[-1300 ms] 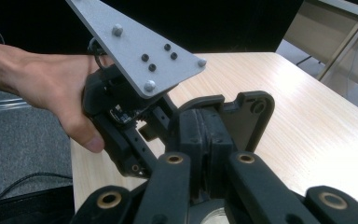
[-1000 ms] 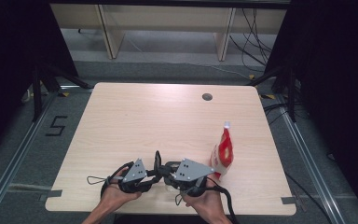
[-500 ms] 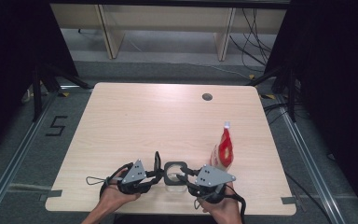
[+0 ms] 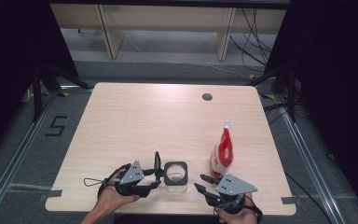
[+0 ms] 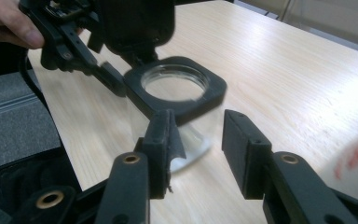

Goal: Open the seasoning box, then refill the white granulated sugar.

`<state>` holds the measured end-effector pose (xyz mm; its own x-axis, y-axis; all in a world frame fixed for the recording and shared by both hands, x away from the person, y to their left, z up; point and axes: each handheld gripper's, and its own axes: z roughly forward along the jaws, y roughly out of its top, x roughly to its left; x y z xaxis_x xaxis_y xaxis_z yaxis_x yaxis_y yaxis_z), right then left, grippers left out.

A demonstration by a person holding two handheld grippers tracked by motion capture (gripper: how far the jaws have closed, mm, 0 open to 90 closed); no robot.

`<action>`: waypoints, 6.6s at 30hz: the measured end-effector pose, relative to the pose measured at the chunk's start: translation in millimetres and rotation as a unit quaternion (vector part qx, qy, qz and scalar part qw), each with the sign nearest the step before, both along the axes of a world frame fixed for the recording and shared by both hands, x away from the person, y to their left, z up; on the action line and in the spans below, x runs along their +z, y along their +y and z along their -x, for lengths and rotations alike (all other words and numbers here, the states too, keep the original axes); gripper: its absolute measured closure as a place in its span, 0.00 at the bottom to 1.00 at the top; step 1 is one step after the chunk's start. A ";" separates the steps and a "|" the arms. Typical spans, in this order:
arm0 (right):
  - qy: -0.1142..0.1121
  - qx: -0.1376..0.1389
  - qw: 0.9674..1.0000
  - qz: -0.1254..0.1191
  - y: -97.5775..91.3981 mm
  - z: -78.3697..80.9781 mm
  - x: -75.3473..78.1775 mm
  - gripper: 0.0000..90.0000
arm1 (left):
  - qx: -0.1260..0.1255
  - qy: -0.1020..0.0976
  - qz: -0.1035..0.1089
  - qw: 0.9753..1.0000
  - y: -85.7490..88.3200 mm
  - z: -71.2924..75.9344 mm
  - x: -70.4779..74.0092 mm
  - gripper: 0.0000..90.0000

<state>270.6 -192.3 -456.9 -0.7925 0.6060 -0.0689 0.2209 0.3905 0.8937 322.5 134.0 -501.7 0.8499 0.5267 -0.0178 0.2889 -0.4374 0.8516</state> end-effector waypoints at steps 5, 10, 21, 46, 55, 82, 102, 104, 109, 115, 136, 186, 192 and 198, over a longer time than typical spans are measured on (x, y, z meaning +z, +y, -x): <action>0.010 -0.016 1.000 -0.005 -13.1 3.4 -4.3 0.67 | 0.001 0.004 0.002 1.000 1.9 4.3 0.4 0.43; 0.019 -0.029 0.999 -0.004 -23.3 6.3 -7.3 0.62 | 0.000 0.012 0.000 1.000 2.8 9.2 2.0 0.35; 0.043 -0.065 0.997 -0.007 -40.7 12.6 -13.4 0.53 | 0.024 0.027 0.003 0.999 7.5 10.1 1.1 0.23; 0.051 -0.154 0.987 -0.017 -68.7 10.8 -19.4 0.37 | 0.053 0.042 -0.015 0.998 12.5 11.2 1.3 0.18; 0.047 -0.168 0.985 -0.013 -70.2 5.8 -20.5 0.35 | 0.052 0.047 -0.027 0.997 12.5 12.1 2.5 0.18; 0.019 -0.175 0.984 -0.034 -48.4 -42.5 -27.7 0.28 | 0.059 0.043 -0.019 0.997 9.5 13.0 -0.6 0.18; 0.027 -0.172 0.984 -0.029 -42.3 -57.8 -28.5 0.33 | 0.058 0.050 -0.016 0.997 8.7 13.0 -1.5 0.19; 0.033 -0.168 0.985 -0.020 -45.5 -57.8 -26.0 0.34 | 0.052 0.045 -0.027 0.997 9.8 12.6 -0.6 0.20; 0.040 -0.136 0.990 -0.023 -54.7 -65.0 -24.3 0.38 | 0.048 0.049 -0.036 0.997 10.4 12.5 0.0 0.21; 0.031 -0.085 0.996 -0.007 -66.0 -76.0 -22.5 0.39 | 0.048 0.042 -0.039 0.997 10.2 12.0 -0.6 0.21; 0.014 -0.092 0.995 -0.038 -71.3 -77.6 -25.6 0.20 | 0.053 0.044 -0.021 0.997 8.2 13.8 -1.0 0.21; -0.008 -0.172 0.978 -0.115 -44.1 -81.1 -55.3 0.31 | 0.036 0.031 -0.036 0.998 8.5 11.9 -0.8 0.21; -0.014 -0.160 0.981 -0.107 -43.0 -85.8 -58.1 0.31 | 0.045 0.040 -0.030 0.998 7.6 13.2 -1.3 0.21; -0.007 -0.158 0.981 -0.109 -39.7 -87.1 -59.3 0.32 | 0.044 0.043 -0.023 0.998 6.4 13.9 -1.8 0.21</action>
<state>357.7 -232.0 -516.2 -0.5631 0.8226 0.0792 0.2865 0.1044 0.9524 308.7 140.5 -503.5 0.7961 0.6018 -0.0637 0.3998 -0.4441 0.8018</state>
